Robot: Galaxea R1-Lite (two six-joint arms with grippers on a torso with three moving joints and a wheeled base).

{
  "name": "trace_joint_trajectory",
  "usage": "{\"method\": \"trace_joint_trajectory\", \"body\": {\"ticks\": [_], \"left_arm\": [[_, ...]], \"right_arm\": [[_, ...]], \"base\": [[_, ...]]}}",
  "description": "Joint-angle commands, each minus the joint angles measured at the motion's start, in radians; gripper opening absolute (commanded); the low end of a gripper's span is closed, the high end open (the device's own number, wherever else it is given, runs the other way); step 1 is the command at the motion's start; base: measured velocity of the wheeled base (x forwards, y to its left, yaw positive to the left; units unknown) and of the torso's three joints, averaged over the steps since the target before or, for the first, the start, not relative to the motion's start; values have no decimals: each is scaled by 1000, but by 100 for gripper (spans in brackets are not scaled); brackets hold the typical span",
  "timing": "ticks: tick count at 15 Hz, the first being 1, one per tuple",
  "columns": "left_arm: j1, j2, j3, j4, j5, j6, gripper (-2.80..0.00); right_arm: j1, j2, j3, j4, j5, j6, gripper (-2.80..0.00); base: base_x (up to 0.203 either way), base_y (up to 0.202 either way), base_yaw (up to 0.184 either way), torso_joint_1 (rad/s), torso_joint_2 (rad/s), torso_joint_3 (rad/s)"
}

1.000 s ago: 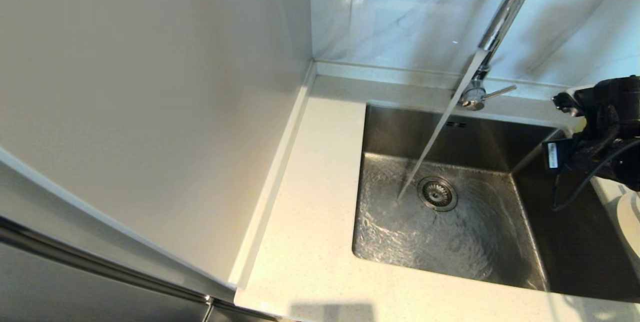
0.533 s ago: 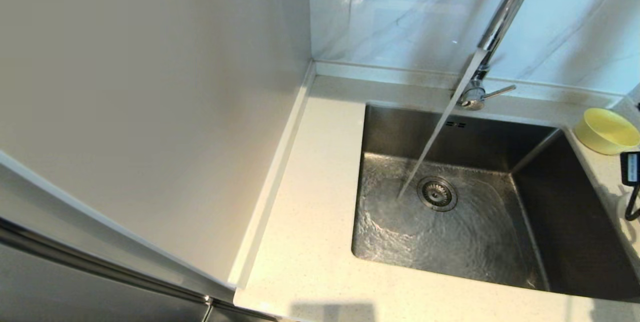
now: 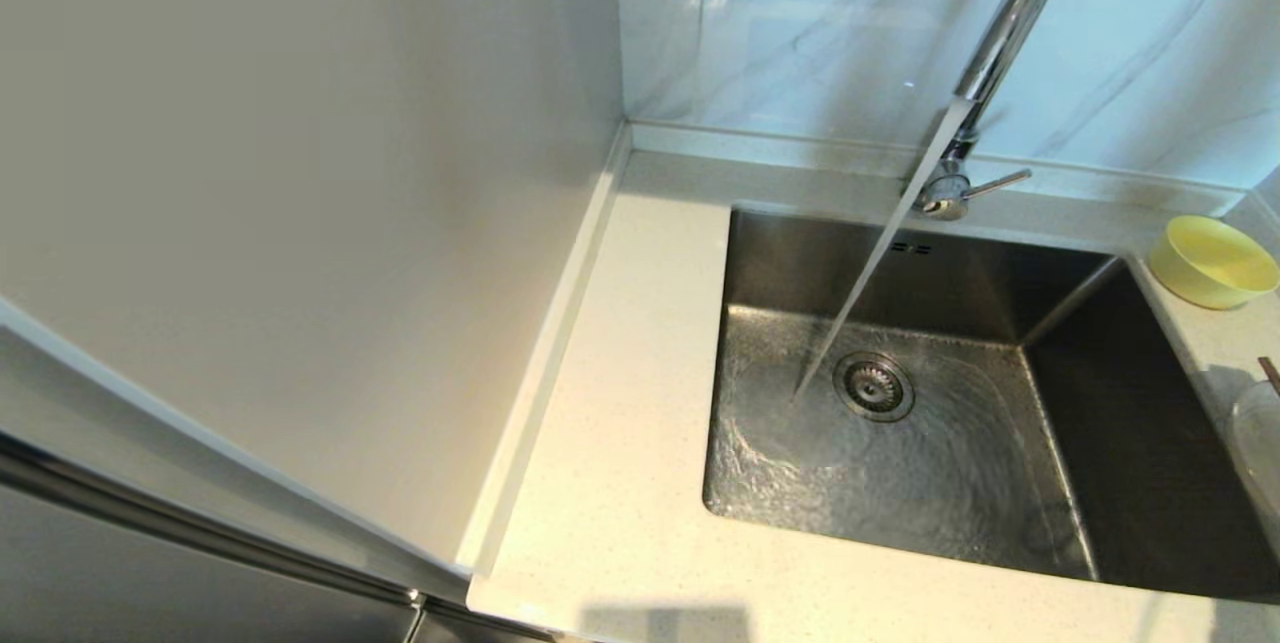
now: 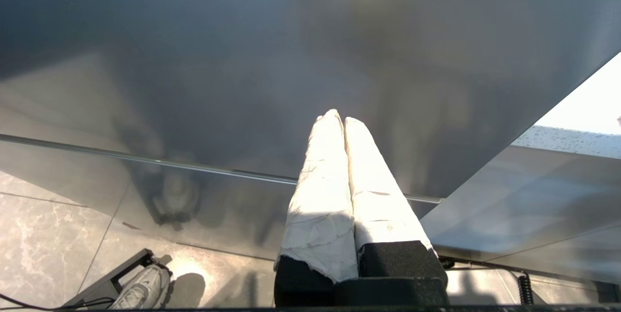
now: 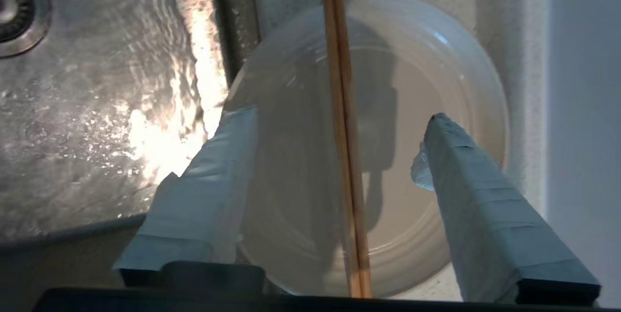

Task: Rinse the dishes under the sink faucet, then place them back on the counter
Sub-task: Pick up the chopsticks

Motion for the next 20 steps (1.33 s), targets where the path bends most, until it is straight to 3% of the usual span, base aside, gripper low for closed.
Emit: {"method": "trace_joint_trajectory", "body": {"ticks": [1,17,18,20], "left_arm": [[0,0,0,0,2,-1,-280],[0,0,0,0,0,-1,-280],[0,0,0,0,0,-1,-280],[0,1,0,0,0,-1,-280]], "right_arm": [[-20,21,-5,7,18,-2,0],[-86,224,-46,8,25,-2,0],[-93,233,-52,8,25,-3,-280],[-96,242,-56,7,24,-2,-280]], "base": [[0,0,0,0,0,0],[0,0,0,0,0,0],[0,0,0,0,0,0],[0,0,0,0,0,0]]}}
